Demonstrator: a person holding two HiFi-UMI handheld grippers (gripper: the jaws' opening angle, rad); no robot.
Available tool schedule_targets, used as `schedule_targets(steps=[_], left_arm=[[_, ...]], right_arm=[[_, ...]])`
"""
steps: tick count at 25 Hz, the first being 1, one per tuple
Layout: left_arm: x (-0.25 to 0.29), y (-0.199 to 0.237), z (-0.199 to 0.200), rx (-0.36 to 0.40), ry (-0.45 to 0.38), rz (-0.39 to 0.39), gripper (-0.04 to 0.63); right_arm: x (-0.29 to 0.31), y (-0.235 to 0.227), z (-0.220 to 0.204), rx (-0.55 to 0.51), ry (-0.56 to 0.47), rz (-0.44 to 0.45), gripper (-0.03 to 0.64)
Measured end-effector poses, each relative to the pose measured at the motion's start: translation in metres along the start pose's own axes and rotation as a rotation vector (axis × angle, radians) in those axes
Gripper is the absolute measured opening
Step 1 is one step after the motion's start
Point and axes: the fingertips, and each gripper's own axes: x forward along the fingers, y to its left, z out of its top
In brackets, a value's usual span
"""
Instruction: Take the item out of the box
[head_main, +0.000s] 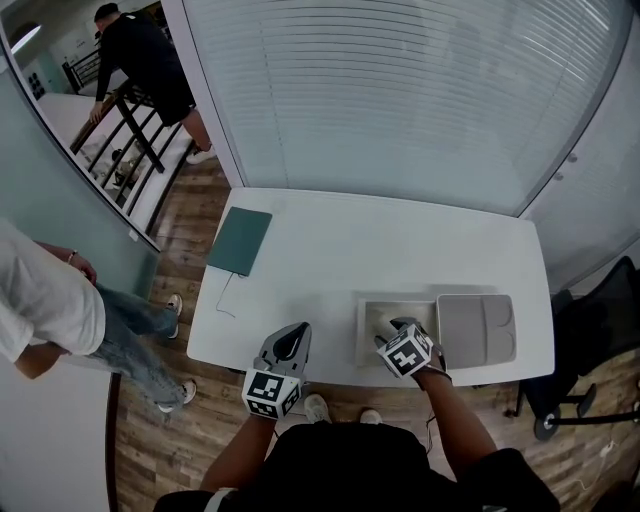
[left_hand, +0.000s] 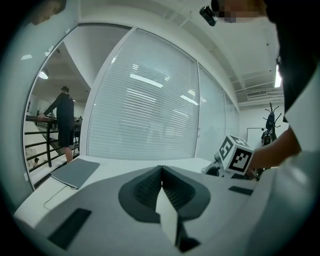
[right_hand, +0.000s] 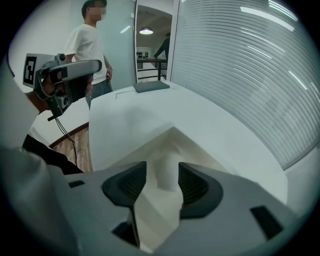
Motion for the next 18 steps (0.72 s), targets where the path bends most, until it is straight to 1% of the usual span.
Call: schedule_targets(steps=[5, 12, 16, 18], left_arm=[[0.0, 0.003, -0.002, -0.005, 0.004, -0.004, 0.011], [0.0, 0.004, -0.007, -0.015, 0.013, -0.014, 0.011], [0.001, 0.006, -0.01, -0.018, 0.015, -0.013, 0.011], [0.0, 0.008, -0.009, -0.021, 0.015, -0.008, 0.011]], right_arm=[[0.01, 0.0, -0.007, -0.002, 0.059, -0.003, 0.21], [0.019, -0.007, -0.006, 0.005, 0.093, -0.04, 0.21], [0.024, -0.014, -0.009, -0.004, 0.114, -0.059, 0.202], [0.025, -0.017, -0.011, -0.01, 0.125, -0.072, 0.186]])
